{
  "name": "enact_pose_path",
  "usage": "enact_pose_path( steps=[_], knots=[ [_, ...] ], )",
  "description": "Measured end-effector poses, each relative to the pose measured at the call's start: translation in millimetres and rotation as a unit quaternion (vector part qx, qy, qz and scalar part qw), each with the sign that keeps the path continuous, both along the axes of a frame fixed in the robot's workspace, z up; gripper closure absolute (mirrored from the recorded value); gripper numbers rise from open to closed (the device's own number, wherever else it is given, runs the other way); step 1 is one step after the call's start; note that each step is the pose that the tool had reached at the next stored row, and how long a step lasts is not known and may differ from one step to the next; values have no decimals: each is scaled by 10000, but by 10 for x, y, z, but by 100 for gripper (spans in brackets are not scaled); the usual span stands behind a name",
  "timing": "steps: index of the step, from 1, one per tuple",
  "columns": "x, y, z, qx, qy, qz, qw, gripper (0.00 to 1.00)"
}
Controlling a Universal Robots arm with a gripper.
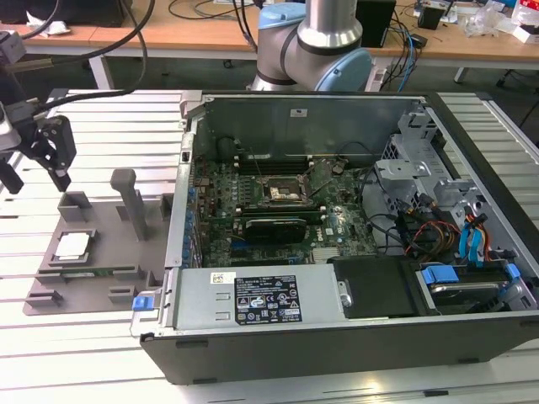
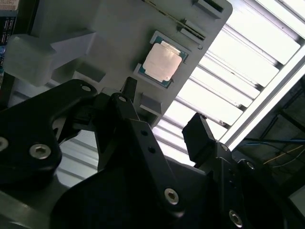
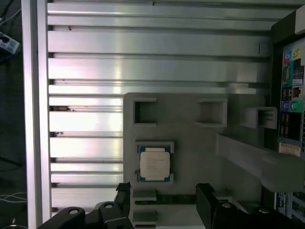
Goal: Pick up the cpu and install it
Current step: 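Pick up the cpu and move it towards the insertion slot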
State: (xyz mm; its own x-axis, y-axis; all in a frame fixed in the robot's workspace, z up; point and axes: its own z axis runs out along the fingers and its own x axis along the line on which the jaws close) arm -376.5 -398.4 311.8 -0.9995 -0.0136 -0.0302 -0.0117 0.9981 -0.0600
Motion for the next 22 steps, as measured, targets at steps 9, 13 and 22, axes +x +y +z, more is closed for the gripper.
enact_pose_path(
  steps=[9, 13, 22],
  knots=[
    [0, 0, -103, 0, 0, 0, 10000, 34],
    [0, 0, -158, 0, 0, 0, 10000, 34],
    [0, 0, -281, -1, 0, 0, 10000, 34]
  ],
)
